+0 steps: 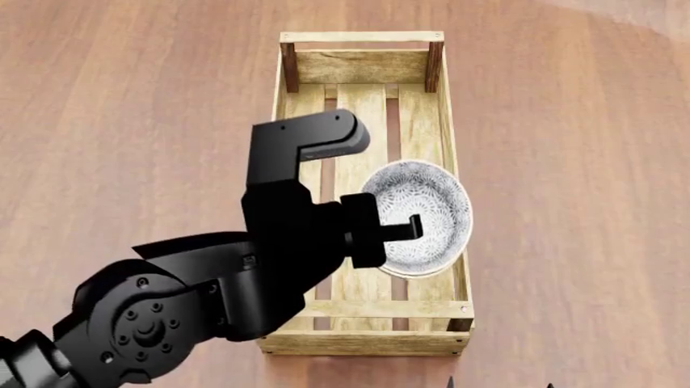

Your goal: Stack the right bowl on the left bowl and place them in the tray.

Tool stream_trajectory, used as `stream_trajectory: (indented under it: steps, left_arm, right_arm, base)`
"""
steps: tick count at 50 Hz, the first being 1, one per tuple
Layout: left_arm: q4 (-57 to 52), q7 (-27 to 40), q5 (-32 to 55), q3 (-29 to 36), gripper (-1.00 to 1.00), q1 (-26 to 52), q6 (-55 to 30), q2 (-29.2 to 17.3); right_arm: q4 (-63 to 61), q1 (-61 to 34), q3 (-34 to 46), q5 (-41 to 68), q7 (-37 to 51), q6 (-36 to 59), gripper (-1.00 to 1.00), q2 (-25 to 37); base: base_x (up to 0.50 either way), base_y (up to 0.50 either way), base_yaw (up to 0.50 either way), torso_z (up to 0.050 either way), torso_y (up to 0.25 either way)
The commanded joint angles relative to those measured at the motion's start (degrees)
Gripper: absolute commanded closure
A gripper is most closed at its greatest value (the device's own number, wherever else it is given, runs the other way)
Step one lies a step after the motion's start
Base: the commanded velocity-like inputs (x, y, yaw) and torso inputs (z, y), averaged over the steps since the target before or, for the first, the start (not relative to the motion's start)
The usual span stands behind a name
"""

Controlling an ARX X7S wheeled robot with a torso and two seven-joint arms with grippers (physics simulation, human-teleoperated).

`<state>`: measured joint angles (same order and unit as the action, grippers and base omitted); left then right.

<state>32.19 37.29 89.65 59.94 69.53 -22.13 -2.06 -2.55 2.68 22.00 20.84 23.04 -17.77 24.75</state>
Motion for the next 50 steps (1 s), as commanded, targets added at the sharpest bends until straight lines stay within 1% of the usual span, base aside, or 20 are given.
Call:
stream_trajectory:
  steps: [1,11,16,21,26,29,34,40,50]
  left_arm:
    - [2.17,-3.65,-1.02,0.73,1.0,0.79,1.91,1.72]
    - [7.99,-6.54,3.16,6.48,1.0,3.68,5.33,1.97]
    - [11.75,-8.38,7.97,12.29,1.0,6.24,8.79,2.02]
    - [13.88,-10.15,15.21,21.09,1.0,8.33,13.16,2.04]
    - [13.36,-11.04,19.78,26.62,1.0,9.89,16.04,2.05]
    - [12.95,-11.37,21.28,28.72,1.0,10.24,17.24,2.05]
    - [12.66,-11.88,22.08,30.72,1.0,10.42,18.27,2.05]
    - [11.78,-12.08,21.32,31.28,1.0,10.82,18.46,2.05]
    - [11.56,-11.96,15.95,31.3,1.0,9.35,17.86,2.06]
  right_arm:
    - [-0.1,-0.01,-1.19,-0.95,-1.39,0.1,-1.0,-1.1]
    - [0.82,-0.05,-0.87,-1.05,-1.69,-0.42,-1.0,-1.4]
    - [1.34,-0.17,-0.89,-0.84,-1.88,-0.61,-1.0,-1.42]
    - [1.5,-0.16,-0.94,-0.75,-1.9,-0.78,-1.0,-1.38]
    - [1.79,-0.21,-1.0,-0.49,-2.0,-0.94,-1.0,-1.41]
    - [2.04,-0.18,-1.11,-0.33,-2.12,-1.27,-1.0,-1.4]
    - [2.31,-0.17,-1.23,-0.05,-2.26,-1.61,-1.0,-1.38]
    - [2.39,-0.22,-1.2,0.1,-2.32,-1.71,-1.0,-1.41]
    - [2.74,-0.43,-1.36,0.66,-2.5,-1.86,-1.0,-1.31]
  base:
    - [0.0,0.0,0.0,0.0,0.0]
    - [0.0,0.0,0.0,0.001,0.0]
    - [0.0,0.0,0.0,0.0,0.002]
    - [0.0,0.0,0.0,0.0,0.0]
    - [0.0,0.0,0.0,0.0,0.002]
    - [0.0,0.0,0.0,0.0,0.0]
    - [0.0,0.0,0.0,0.0,0.0]
    - [0.0,0.0,0.0,0.002,0.002]
    - [0.0,0.0,0.0,0.0,0.0]
